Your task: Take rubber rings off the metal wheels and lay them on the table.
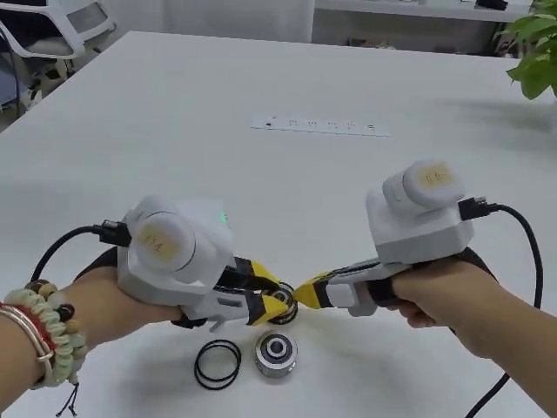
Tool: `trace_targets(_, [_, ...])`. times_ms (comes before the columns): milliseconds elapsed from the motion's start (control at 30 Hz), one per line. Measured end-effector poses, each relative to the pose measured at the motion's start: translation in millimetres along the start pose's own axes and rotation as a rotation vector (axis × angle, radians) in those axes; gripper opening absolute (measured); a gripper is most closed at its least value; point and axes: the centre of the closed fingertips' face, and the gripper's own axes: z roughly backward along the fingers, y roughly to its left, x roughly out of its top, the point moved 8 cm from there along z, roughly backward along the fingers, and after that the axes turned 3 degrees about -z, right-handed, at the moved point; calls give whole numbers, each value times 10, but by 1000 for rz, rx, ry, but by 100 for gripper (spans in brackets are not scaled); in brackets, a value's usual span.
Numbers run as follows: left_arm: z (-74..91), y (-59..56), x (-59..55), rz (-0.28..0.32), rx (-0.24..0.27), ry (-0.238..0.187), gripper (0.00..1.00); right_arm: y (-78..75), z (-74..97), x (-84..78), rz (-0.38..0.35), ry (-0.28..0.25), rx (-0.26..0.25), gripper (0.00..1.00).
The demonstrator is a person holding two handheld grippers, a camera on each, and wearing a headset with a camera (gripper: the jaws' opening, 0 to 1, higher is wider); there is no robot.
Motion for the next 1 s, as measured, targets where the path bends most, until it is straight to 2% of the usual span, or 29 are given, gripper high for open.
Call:
trace_targets(100, [47, -17, 51, 1, -33, -7, 23, 3, 6, 10, 4, -4, 1, 0])
trace_targets(133, [73, -27, 82, -14, -42, -15, 26, 6, 8, 10, 6, -5, 2, 0])
trace_targets(200, [120, -26, 133, -24, -42, -26, 29, 13, 15, 13, 7, -8, 7, 0])
trace_targets(300, [197, -16, 213, -4, -52, -61, 34, 12, 21, 17, 5, -10, 10, 0])
trace_targets(400, [284, -26, 291, 2, -57, -69, 46, 25, 25, 27, 6, -13, 15, 0])
trace_targets(500, [380, -50, 422, -5, -64, -111, 57, 39, 31, 38, 9, -16, 19, 0])
trace_targets(633, [520, -56, 528, -16, -52, -127, 63, 41, 34, 33, 30, -9, 13, 0])
trace_targets(733, [628, -73, 548, -13, -41, -139, 69, 46, 37, 40, 26, -12, 18, 0])
trace_targets(833, [746, -90, 531, -30, -26, -131, 72, 55, 42, 49, 29, -15, 20, 0])
trace_targets(1000, [963, -93, 435, -18, 4, -112, 75, 74, 43, 59, 36, -16, 23, 0])
